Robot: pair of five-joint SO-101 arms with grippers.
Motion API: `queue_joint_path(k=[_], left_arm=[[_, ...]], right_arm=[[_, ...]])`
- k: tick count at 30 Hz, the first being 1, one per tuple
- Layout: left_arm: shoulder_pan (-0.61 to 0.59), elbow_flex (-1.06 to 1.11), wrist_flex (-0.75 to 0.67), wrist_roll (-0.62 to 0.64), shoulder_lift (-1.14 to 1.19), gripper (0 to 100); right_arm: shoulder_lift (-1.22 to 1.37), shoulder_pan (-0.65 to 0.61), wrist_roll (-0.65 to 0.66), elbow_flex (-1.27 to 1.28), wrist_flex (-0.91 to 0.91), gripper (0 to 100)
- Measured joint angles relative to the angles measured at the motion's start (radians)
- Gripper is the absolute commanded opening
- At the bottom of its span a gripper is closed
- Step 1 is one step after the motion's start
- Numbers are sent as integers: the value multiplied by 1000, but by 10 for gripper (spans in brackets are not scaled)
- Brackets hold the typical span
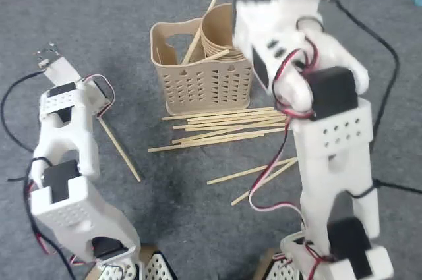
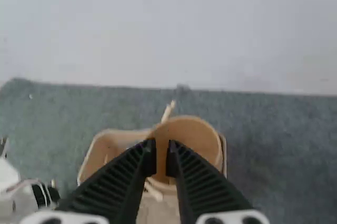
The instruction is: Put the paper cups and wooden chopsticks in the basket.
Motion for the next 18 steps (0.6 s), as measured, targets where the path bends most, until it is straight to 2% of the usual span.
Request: queue_joint_path(k=[5, 9, 15, 18], left_arm=[[0, 0, 0, 0, 0, 13], [0, 0, 0, 0, 0, 13], [0, 0, 0, 0, 0, 13], [0, 0, 0, 0, 0, 13]], right_arm=[[-11, 3, 0, 75, 298, 12], [-11, 0, 29, 267, 385, 12], [-11, 2, 258, 686, 359, 16], [-11, 11, 453, 904, 298, 17]])
